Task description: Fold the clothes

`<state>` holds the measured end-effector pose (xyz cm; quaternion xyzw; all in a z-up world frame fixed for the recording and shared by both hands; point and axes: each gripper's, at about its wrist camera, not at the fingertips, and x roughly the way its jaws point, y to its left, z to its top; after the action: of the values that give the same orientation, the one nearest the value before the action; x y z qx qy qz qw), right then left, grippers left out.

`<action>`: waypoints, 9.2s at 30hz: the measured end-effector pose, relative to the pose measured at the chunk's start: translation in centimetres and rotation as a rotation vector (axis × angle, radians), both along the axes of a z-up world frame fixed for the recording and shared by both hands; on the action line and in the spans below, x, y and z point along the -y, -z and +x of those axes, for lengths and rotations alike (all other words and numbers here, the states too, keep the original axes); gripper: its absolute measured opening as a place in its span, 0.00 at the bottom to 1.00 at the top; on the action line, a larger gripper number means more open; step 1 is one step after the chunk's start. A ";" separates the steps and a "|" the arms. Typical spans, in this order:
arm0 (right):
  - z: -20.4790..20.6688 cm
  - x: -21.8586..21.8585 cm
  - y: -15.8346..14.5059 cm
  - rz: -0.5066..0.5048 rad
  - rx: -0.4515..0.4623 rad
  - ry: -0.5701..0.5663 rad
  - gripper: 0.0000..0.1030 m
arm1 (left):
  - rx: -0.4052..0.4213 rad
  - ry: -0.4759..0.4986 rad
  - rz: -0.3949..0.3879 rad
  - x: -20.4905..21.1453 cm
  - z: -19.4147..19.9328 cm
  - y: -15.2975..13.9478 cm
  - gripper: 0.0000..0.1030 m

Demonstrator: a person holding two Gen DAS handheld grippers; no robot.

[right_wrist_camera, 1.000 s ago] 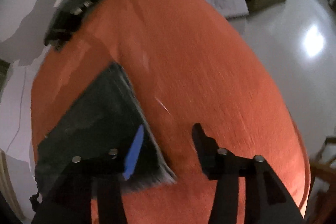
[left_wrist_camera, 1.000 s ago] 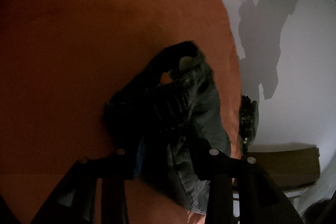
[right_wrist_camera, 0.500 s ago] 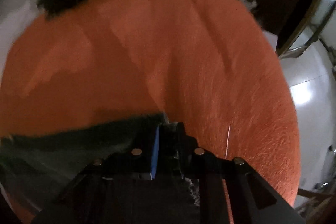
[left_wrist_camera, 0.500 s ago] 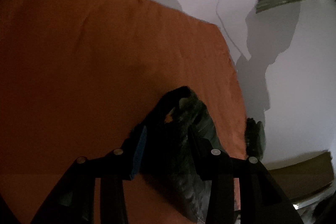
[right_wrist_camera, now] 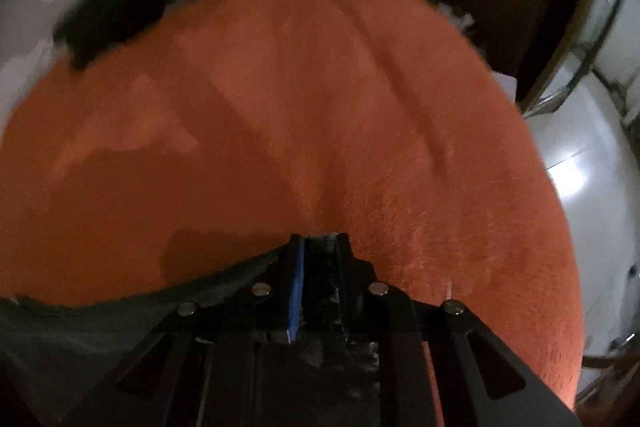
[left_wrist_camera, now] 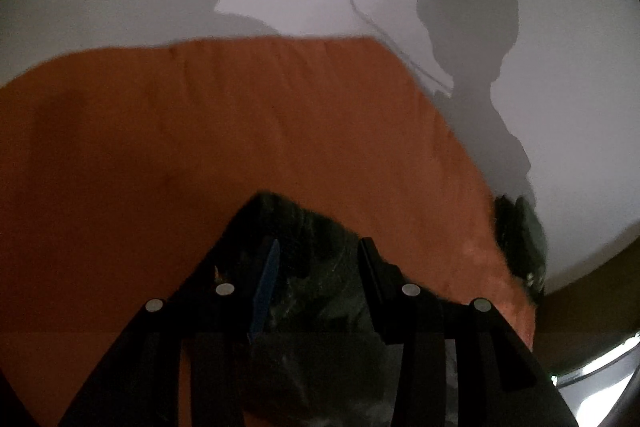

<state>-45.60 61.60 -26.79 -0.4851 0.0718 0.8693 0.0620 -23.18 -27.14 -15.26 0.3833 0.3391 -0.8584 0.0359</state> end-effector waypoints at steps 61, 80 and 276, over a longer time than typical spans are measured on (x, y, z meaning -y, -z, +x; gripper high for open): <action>-3.6 58.6 6.9 -0.500 0.501 -1.083 0.45 | 0.141 0.368 0.069 -11.8 -0.8 4.5 0.41; -2.2 62.1 9.1 -0.446 0.231 -1.059 0.08 | 0.120 0.389 -0.189 -13.3 -0.3 8.6 0.43; 19.6 53.7 6.7 -0.014 0.088 -0.712 0.73 | 0.046 -0.002 -0.411 -14.8 14.3 5.2 0.68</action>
<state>-25.98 7.88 -33.54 -0.5171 -0.0983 0.8142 -0.2450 -8.93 -12.39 -20.49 0.3872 0.1564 -0.9004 0.1222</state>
